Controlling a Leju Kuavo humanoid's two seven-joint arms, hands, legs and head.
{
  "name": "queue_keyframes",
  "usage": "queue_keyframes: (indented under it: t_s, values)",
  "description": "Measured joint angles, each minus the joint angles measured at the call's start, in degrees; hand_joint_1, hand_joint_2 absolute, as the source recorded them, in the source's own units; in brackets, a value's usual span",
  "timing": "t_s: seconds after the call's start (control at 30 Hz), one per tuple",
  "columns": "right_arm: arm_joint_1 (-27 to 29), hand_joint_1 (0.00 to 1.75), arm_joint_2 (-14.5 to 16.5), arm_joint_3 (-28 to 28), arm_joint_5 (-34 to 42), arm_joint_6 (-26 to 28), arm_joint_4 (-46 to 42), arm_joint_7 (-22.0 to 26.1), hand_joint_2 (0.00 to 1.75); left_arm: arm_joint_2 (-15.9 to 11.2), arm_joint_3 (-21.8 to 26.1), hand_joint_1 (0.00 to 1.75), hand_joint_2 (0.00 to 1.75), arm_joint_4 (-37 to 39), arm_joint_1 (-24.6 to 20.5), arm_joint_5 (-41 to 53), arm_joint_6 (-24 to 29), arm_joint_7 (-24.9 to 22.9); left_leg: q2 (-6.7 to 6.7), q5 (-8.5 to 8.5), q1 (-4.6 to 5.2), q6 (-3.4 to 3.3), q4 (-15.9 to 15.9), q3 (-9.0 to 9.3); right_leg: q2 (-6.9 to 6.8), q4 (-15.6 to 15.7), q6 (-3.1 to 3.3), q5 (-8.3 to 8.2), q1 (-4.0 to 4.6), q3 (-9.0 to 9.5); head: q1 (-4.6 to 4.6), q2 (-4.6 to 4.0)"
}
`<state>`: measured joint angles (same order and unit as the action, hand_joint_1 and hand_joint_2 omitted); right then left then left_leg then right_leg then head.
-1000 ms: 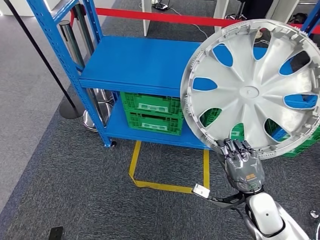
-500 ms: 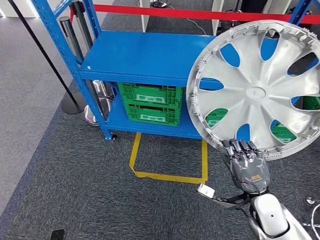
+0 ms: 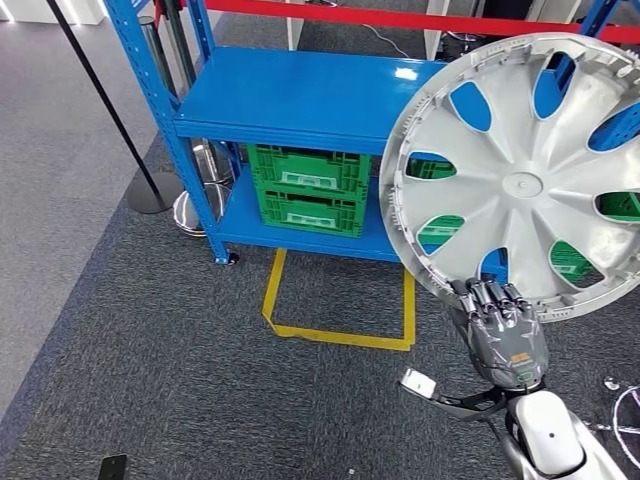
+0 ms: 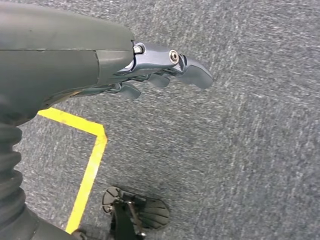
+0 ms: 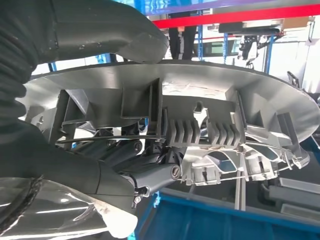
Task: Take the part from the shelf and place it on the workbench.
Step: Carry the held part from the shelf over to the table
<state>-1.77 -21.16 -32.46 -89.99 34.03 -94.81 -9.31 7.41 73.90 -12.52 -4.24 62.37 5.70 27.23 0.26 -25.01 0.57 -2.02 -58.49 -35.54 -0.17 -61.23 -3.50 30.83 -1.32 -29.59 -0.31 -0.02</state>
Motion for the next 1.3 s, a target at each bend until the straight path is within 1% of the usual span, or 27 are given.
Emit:
queue_keyframes:
  t_s: [0.07, 0.13, 0.2, 0.27, 0.3, 0.33, 0.37, 0.4, 0.47, 0.53, 0.6, 0.67, 0.7, 0.73, 0.8, 0.83, 0.87, 0.9, 0.93, 0.97, 1.03, 1.07, 1.1, 1.13, 1.17, 1.2, 1.3]
  values:
    - [0.1, 1.75, 0.1, 0.2, 0.0, 0.0, -0.2, 0.1, 1.75, 0.0, 0.0, 0.00, 1.75, 0.0, 0.0, 0.0, 0.2, -0.1, -0.06, 0.82, 0.14, 0.62, -0.6, -0.99, 0.11, 3.4, 0.55, 1.21, 0.22, 1.87, -0.02, 0.00]
    - [0.2, 1.75, 0.1, 0.3, 0.0, 0.0, -0.3, 0.1, 1.75, -0.1, 0.0, 0.00, 1.75, 0.0, 0.1, 0.0, 0.3, -0.2, -0.14, 1.36, 0.13, 1.29, -0.8, -1.64, 0.04, 3.7, 1.44, 0.64, 0.16, 0.85, 0.01, 0.00]
    - [0.2, 1.75, 0.2, 0.4, 0.0, 0.0, -0.4, 0.1, 1.75, -0.1, 0.0, 0.00, 1.75, 0.0, 0.3, 0.1, 0.3, -0.3, -0.22, -1.78, -0.03, 2.05, -2.9, -2.54, -0.14, 3.7, 2.59, -0.51, -0.05, -0.38, -0.12, 0.00]
    - [0.2, 1.75, 0.3, 0.5, 0.1, 0.0, -0.4, 0.1, 1.75, 0.0, 0.0, 0.00, 1.75, 0.0, 0.2, 0.2, 0.3, -0.4, -0.22, -7.76, -0.41, 2.74, -9.4, -3.82, -0.25, 3.6, 3.32, -1.82, -0.06, -1.75, -0.28, 0.00]
    - [0.2, 1.75, 0.3, 0.5, 0.1, 0.0, -0.5, 0.1, 1.75, 0.0, 0.0, 0.00, 1.75, 0.0, 0.2, 0.3, 0.3, -0.3, -0.22, -9.85, -0.58, 2.98, -13.1, -4.28, -0.31, 3.5, 3.42, -2.47, -0.02, -2.57, -0.28, 0.00]
    - [0.2, 1.75, 0.4, 0.5, 0.1, 0.0, -0.5, 0.1, 1.75, 0.0, 0.0, 0.00, 1.75, 0.0, 0.1, 0.3, 0.3, -0.3, -0.23, -10.55, -0.70, 3.14, -15.8, -4.30, -0.35, 3.4, 3.42, -3.08, 0.02, -3.40, -0.26, 0.00]
    - [0.2, 1.75, 0.4, 0.6, 0.1, 0.0, -0.5, 0.1, 1.75, 0.0, 0.0, 0.00, 1.75, 0.0, 0.1, 0.4, 0.3, -0.2, -0.23, -9.90, -0.78, 3.22, -16.7, -3.60, -0.37, 3.3, 3.39, -3.67, 0.03, -4.25, -0.28, 0.00]
    - [0.2, 1.75, 0.4, 0.6, 0.1, 0.0, -0.5, 0.1, 1.75, 0.0, 0.0, 0.00, 1.75, 0.0, 0.0, 0.5, 0.3, 0.0, -0.23, -8.31, -0.84, 3.20, -15.6, -1.96, -0.37, 3.1, 3.32, -4.27, 0.03, -5.13, -0.27, 0.00]
    - [0.2, 1.75, 0.6, 0.6, 0.1, 0.0, -0.5, 0.2, 1.75, 0.0, 0.0, 0.00, 1.75, 0.0, -0.2, 0.5, 0.3, 0.2, -0.32, -5.78, -0.82, 2.83, -8.4, 3.63, -0.28, 2.9, 2.96, -5.45, 0.08, -6.60, -0.29, 0.00]
    - [0.2, 1.75, 0.6, 0.7, 0.1, 0.0, -0.6, 0.3, 1.75, 0.0, 0.0, 0.00, 1.75, 0.0, -0.5, 0.6, 0.3, 0.4, -0.47, -6.18, -0.58, 2.19, -0.4, 8.66, -0.26, 3.0, 2.27, -6.67, 0.13, -7.33, -0.22, 0.00]
    - [0.1, 1.75, 0.7, 0.8, 0.1, 0.0, -0.7, 0.3, 1.75, 0.0, 0.0, 0.00, 1.75, 0.0, -0.6, 0.6, 0.3, 0.5, -0.52, -6.34, -0.26, 1.56, 2.5, 9.71, -0.32, 3.6, 1.52, -8.17, 0.03, -7.56, -0.25, 0.00]
    - [0.1, 1.75, 0.7, 0.8, 0.0, 0.0, -0.8, 0.4, 1.75, 0.0, 0.0, 0.00, 1.75, 0.0, -0.6, 0.6, 0.3, 0.5, -0.25, -4.76, -0.36, 0.72, 2.8, 8.45, -0.21, 3.7, 0.97, -7.91, -0.11, -8.15, -0.33, 0.00]
    - [0.1, 1.75, 0.7, 0.8, 0.0, 0.0, -0.8, 0.5, 1.75, 0.1, 0.0, 0.00, 1.75, 0.0, -0.5, 0.6, 0.4, 0.5, -0.10, -3.84, -0.47, 0.25, 3.0, 7.59, -0.13, 2.6, 0.78, -6.00, -0.10, -8.80, -0.21, 0.00]
    - [0.1, 1.75, 0.7, 0.8, 0.0, 0.0, -0.8, 0.6, 1.75, 0.1, 0.0, 0.00, 1.75, 0.0, -0.5, 0.6, 0.4, 0.5, 0.05, -2.92, -0.55, -0.13, 3.1, 6.65, -0.07, 0.3, 0.68, -2.95, -0.13, -9.59, -0.09, 0.00]
    - [0.1, 1.75, 0.7, 0.8, 0.0, 0.0, -0.8, 0.7, 1.75, 0.1, 0.0, 0.00, 1.75, 0.0, -0.5, 0.6, 0.4, 0.5, 0.12, -1.19, -0.35, -0.53, 3.0, 4.51, -0.04, -7.0, 0.50, 2.91, -0.11, -10.88, 0.15, 0.00]
    - [0.1, 1.75, 0.7, 0.8, 0.0, 0.0, -0.8, 0.8, 1.75, 0.1, 0.0, 0.00, 1.75, 0.0, -0.5, 0.6, 0.4, 0.5, 0.15, -0.34, -0.23, -0.58, 2.9, 3.39, -0.03, -10.5, 0.43, 3.91, -0.09, -10.96, 0.18, 0.00]
    - [0.1, 1.75, 0.7, 0.8, 0.0, 0.0, -0.8, 0.8, 1.75, 0.2, 0.0, 0.00, 1.75, 0.0, -0.5, 0.6, 0.3, 0.5, 0.16, 0.46, -0.14, -0.56, 2.7, 2.22, -0.03, -12.7, 0.40, 3.31, -0.08, -10.47, 0.18, 0.00]
    - [0.1, 1.75, 0.7, 0.8, 0.0, 0.0, -0.8, 0.8, 1.75, 0.3, 0.0, 0.00, 1.75, 0.0, -0.5, 0.6, 0.3, 0.5, 0.18, 1.21, -0.08, -0.48, 2.4, 1.02, -0.03, -13.1, 0.43, 1.61, -0.07, -9.23, 0.19, 0.00]
    - [0.1, 1.75, 0.7, 0.8, 0.0, -0.1, -0.8, 0.8, 1.75, 0.4, 0.0, 0.00, 1.75, 0.0, -0.6, 0.6, 0.3, 0.5, 0.18, 1.90, -0.06, -0.36, 2.1, -0.14, -0.03, -11.5, 0.50, -0.19, -0.06, -7.00, 0.19, 0.00]
    - [0.0, 1.75, 0.7, 0.8, 0.0, -0.1, -0.8, 0.8, 1.75, 0.4, 0.0, 0.00, 1.75, 0.0, -0.6, 0.6, 0.3, 0.5, 0.17, 2.53, -0.03, -0.17, 1.7, -1.16, -0.04, -7.9, 0.63, -0.87, -0.05, -3.72, 0.19, 0.00]
    - [-0.1, 1.75, 0.7, 0.8, 0.0, -0.1, -0.8, 0.8, 1.75, 0.5, 0.0, 0.00, 1.75, 0.0, -0.6, 0.6, 0.3, 0.5, 0.10, 3.79, 0.11, 0.35, 1.0, -2.61, -0.04, 1.3, 1.01, 1.00, 0.12, 3.19, 0.10, 0.00]
    - [-0.2, 1.75, 0.7, 0.8, 0.0, -0.1, -0.8, 0.8, 1.75, 0.6, 0.0, 0.00, 1.75, 0.0, -0.6, 0.6, 0.3, 0.5, 0.07, 4.50, 0.14, 0.65, 0.9, -2.97, -0.03, 4.5, 1.23, 2.25, 0.26, 5.07, 0.10, 0.00]
    - [-0.2, 1.75, 0.7, 0.8, 0.0, -0.1, -0.8, 0.8, 1.75, 0.6, 0.0, 0.00, 1.75, 0.0, -0.6, 0.6, 0.3, 0.5, 0.04, 5.27, 0.13, 0.95, 1.0, -3.22, -0.02, 6.0, 1.55, 2.70, 0.42, 5.56, 0.12, 0.00]
    - [-0.1, 1.75, 0.8, 0.7, 0.0, -0.1, -0.8, 0.8, 1.75, 0.5, 0.0, 0.00, 1.75, 0.0, -0.5, 0.6, 0.3, 0.5, 0.01, 5.98, 0.05, 1.24, 1.2, -3.48, -0.09, 6.0, 1.96, 2.28, 0.38, 4.78, 0.15, 0.00]
    - [-0.1, 1.75, 0.8, 0.7, 0.0, -0.1, -0.8, 0.7, 1.75, 0.4, 0.0, 0.00, 1.75, 0.0, -0.3, 0.6, 0.3, 0.5, -0.05, 5.70, -0.05, 1.59, 1.2, -3.84, -0.16, 5.9, 2.35, 1.59, 0.33, 4.13, 0.21, 0.00]
    - [-0.1, 1.75, 0.8, 0.7, 0.0, -0.1, -0.8, 0.7, 1.75, 0.4, 0.0, 0.00, 1.75, 0.0, -0.2, 0.6, 0.3, 0.5, -0.11, 4.04, -0.16, 1.98, 0.2, -4.28, -0.25, 5.9, 2.83, 0.79, 0.25, 3.39, 0.08, 0.00]
    - [-0.1, 1.75, 0.9, 0.6, 0.0, -0.1, -0.8, 0.6, 1.75, 0.5, 0.0, 0.00, 1.75, 0.0, 0.0, 0.6, 0.3, 0.4, -0.18, -5.50, -0.56, 3.01, -9.3, -5.90, -0.41, 5.7, 3.56, -1.67, 0.21, 0.94, -0.33, 0.00]
